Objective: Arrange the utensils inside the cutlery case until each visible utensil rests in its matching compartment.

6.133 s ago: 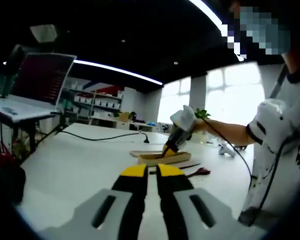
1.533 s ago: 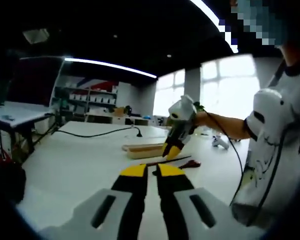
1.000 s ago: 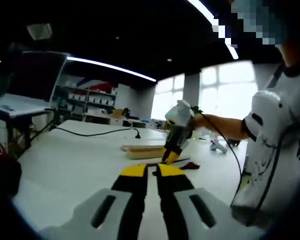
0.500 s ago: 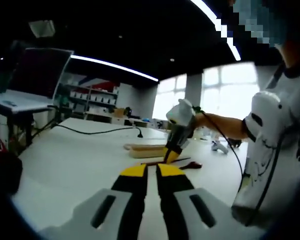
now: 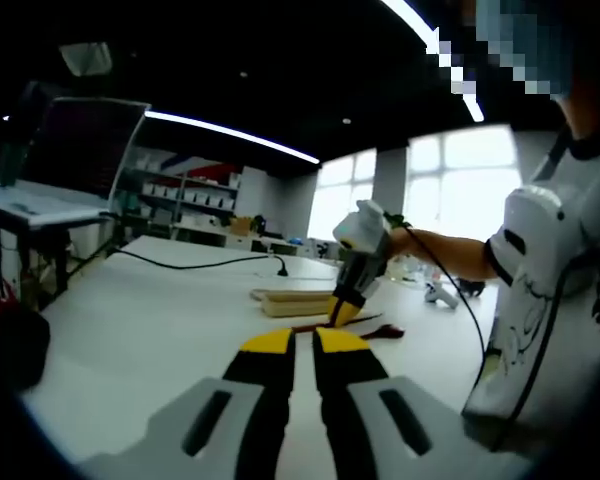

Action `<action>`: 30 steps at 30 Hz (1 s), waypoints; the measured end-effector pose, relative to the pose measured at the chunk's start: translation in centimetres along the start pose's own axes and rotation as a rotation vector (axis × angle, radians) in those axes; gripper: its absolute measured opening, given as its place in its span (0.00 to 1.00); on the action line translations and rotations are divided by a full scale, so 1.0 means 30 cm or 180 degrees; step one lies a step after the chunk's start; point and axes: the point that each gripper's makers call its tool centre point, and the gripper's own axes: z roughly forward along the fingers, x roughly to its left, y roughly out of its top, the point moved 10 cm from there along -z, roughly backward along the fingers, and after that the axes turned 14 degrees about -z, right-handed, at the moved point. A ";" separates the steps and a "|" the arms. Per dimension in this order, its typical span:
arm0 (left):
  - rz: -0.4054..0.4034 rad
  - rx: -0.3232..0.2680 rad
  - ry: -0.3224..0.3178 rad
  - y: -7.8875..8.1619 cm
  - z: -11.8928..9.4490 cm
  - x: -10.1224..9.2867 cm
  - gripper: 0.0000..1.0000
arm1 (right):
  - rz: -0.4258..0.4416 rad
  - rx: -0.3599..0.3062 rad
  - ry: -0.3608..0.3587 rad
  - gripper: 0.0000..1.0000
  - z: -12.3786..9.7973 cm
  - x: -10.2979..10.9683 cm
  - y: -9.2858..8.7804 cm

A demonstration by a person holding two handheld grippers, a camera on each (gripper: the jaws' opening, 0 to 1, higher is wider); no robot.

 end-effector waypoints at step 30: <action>0.0006 0.0038 -0.0039 -0.011 0.020 -0.013 0.07 | 0.0091 -0.0181 -0.0414 0.01 -0.150 -0.078 0.000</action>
